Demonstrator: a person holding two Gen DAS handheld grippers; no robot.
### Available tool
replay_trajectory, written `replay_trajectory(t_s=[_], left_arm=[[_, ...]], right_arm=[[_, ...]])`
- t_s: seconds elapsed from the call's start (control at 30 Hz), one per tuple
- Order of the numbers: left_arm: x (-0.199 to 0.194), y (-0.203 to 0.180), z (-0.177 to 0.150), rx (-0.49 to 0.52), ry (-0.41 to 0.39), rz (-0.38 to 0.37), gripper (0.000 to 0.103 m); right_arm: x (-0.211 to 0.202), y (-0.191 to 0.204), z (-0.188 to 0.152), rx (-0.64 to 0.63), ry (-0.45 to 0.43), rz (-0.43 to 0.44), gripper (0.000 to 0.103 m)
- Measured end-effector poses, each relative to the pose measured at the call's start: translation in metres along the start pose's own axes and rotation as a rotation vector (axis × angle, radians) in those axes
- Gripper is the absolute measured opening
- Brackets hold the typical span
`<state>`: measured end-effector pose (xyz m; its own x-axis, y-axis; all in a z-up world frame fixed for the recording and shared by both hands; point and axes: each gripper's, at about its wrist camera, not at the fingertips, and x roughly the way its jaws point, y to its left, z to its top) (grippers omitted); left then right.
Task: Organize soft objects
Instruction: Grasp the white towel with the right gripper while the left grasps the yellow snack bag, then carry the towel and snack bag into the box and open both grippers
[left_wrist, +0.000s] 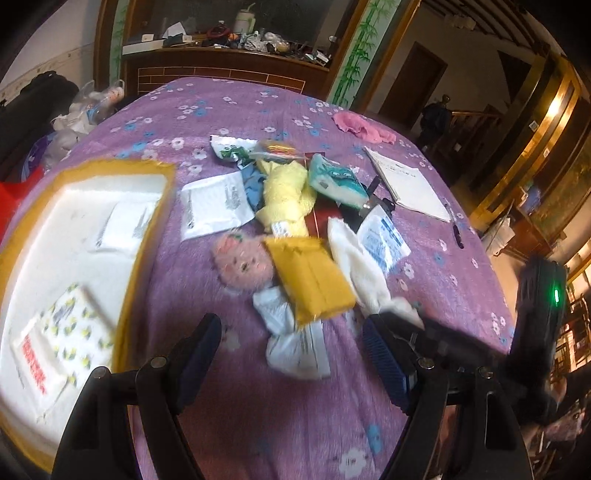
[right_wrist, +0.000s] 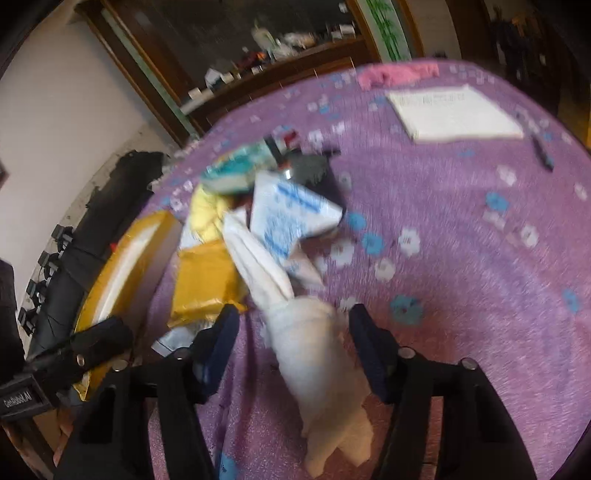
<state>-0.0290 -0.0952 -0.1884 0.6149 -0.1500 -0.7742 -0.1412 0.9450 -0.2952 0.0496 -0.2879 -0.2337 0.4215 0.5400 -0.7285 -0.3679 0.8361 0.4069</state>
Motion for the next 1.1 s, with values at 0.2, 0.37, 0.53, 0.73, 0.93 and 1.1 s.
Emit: replay_trajectory(t_s=[0.2,0.37,0.53,0.73,0.93,1.1], left_arm=[[0.043,-0.015,0.024,0.044,0.058,0.012,0.082],[0.073,-0.021,0.024,0.083,0.098,0.060,0.055],[0.052,-0.004,0.013,0.014,0.058,-0.023,0.040],[0.014,0.017,-0.009,-0.064,-0.025,-0.154,0.040],[-0.026,0.046,-0.025,-0.135,-0.074,-0.217,0.039],[-0.076,0.092,-0.026,-0.223,-0.153,-0.162,0.039]], right_arm=[[-0.001,0.018,-0.018,-0.098,-0.030,-0.119,0.038],[-0.003,0.013,-0.022,-0.100,-0.034,-0.103,0.037],[-0.003,0.019,-0.023,-0.107,-0.044,-0.113,0.036],[-0.016,0.030,-0.029,-0.158,-0.127,-0.080,0.034],[-0.045,0.043,-0.039,-0.177,-0.236,0.012,0.033],[-0.057,0.101,-0.040,-0.313,-0.273,0.145,0.033]])
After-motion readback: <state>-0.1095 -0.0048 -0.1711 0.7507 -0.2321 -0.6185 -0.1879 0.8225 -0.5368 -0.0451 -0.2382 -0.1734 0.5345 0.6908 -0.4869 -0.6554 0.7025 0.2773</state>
